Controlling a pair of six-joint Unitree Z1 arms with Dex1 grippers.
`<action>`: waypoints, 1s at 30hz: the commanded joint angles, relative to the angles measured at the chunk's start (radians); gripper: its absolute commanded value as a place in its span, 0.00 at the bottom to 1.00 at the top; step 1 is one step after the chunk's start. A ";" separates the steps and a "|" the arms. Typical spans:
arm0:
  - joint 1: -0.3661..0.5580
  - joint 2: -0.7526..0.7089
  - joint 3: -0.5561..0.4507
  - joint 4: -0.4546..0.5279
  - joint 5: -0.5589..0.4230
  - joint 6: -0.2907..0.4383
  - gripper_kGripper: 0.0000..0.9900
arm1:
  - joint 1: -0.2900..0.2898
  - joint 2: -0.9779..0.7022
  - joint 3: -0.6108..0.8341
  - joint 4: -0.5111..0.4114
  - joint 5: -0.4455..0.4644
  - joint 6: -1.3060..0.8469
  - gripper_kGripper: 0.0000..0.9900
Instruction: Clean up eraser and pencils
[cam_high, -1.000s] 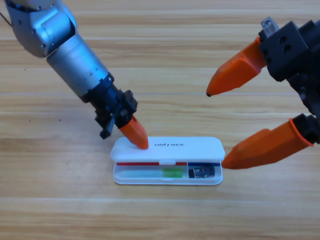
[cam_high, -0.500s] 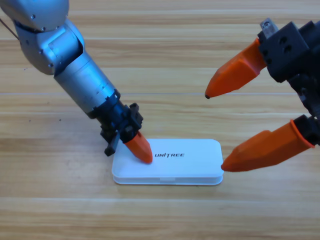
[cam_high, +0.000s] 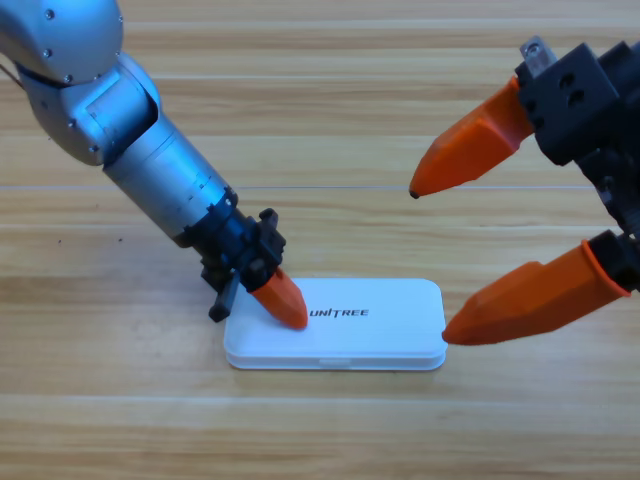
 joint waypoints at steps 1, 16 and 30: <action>-0.020 -0.031 -0.001 0.083 0.064 -0.038 0.00 | -0.002 0.015 0.025 -0.011 0.007 0.005 0.93; -0.264 -0.629 -0.228 0.456 0.116 -0.250 1.00 | 0.000 0.020 0.024 -0.011 0.007 0.005 0.93; -0.422 -0.632 -0.154 0.446 0.153 -0.318 1.00 | 0.000 0.021 0.025 -0.011 0.007 0.005 0.93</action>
